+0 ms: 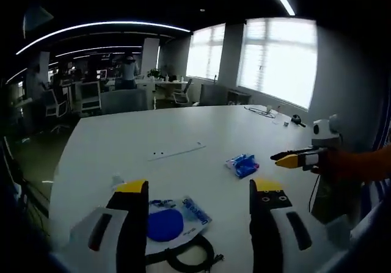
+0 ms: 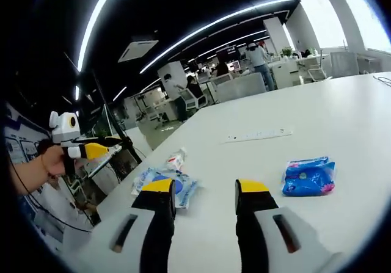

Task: Arrange the tabletop items into an orderly group along one side of the table until the central work area is clear of visible clutter.

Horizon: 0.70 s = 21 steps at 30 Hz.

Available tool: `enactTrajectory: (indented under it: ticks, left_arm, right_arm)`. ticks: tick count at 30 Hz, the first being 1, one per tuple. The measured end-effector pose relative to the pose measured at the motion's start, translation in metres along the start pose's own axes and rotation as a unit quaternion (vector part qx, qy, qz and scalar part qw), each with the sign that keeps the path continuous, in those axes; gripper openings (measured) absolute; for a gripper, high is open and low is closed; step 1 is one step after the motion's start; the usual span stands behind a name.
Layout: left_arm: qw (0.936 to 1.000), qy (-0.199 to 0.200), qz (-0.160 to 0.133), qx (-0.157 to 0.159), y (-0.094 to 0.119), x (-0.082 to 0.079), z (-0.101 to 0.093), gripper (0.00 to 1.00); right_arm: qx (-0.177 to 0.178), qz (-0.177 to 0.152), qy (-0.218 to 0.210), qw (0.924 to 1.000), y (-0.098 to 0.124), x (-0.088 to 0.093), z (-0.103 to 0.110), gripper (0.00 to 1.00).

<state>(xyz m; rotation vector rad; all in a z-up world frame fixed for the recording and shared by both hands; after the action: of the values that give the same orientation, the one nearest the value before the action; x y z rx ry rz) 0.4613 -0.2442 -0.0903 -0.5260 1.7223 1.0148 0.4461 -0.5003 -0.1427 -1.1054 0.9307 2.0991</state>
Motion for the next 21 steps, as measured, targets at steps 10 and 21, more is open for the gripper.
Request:
enactTrajectory:
  ticks: [10, 21]
  left_arm:
    - [0.9996, 0.003, 0.015, -0.023, 0.014, 0.011, 0.036, 0.67]
    - [0.9983, 0.011, 0.042, -0.040, 0.013, 0.030, 0.072, 0.66]
  right_arm:
    - [-0.029, 0.033, -0.016, 0.9989, -0.038, 0.035, 0.033, 0.37]
    - [-0.030, 0.062, -0.024, 0.9974, -0.070, 0.057, 0.043, 0.35]
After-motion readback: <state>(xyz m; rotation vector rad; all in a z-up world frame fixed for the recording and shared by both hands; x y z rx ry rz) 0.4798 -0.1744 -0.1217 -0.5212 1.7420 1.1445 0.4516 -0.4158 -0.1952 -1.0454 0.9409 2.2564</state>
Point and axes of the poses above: the point that each gripper's makers call its tool centre point, and the gripper's own axes: y roughly backward along the fingers, z roughly to its left, x roughly out of its underside, the point moved 4 cm from there along y, roughly backward along the fingers, and after that the axes turned 1 degree about -y, right-handed, at the moved point
